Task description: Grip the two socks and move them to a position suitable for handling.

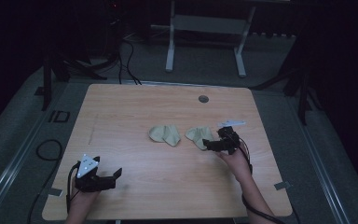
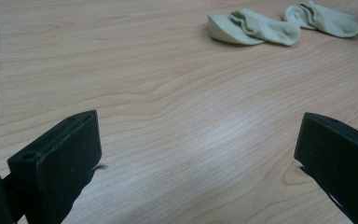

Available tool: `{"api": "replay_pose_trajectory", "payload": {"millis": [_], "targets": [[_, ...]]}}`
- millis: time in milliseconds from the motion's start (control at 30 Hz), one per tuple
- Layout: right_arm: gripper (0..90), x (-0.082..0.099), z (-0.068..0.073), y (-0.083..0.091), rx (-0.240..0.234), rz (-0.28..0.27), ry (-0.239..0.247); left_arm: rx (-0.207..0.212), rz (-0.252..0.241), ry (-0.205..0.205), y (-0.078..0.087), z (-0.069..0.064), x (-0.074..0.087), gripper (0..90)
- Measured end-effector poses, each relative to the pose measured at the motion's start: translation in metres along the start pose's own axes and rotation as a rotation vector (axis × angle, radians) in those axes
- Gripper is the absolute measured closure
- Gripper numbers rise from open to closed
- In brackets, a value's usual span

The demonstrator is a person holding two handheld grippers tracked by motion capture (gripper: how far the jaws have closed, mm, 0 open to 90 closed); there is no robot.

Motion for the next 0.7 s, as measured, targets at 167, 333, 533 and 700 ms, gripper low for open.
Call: {"api": "replay_pose_trajectory", "payload": {"millis": [167, 333, 533, 700], "targets": [[24.3, -0.015, 0.008, -0.025, 0.009, 0.041, 0.034, -0.004, -0.007, 0.017, 0.002, 0.002, -0.001, 0.5], [25.0, -0.022, 0.009, -0.044, 0.021, 0.06, 0.048, -0.019, 0.002, -0.001, 0.002, 0.003, 0.0, 0.7], [25.1, -0.016, 0.006, -0.068, 0.054, 0.099, 0.045, -0.022, 0.008, 0.005, 0.002, 0.003, 0.0, 1.1], [25.8, -0.006, 0.008, -0.077, 0.082, 0.12, 0.067, -0.024, 0.011, 0.006, 0.002, 0.003, 0.001, 1.1]]}}
Point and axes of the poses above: each handheld gripper's, and its own axes: y roughly backward along the jaws, x roughly out of its underside, z roughly to its left, the point moved 8 cm from there along -y, roughly forward along the jaws, and after that the axes turned 7 degrees about -z, right-handed, at the moved point
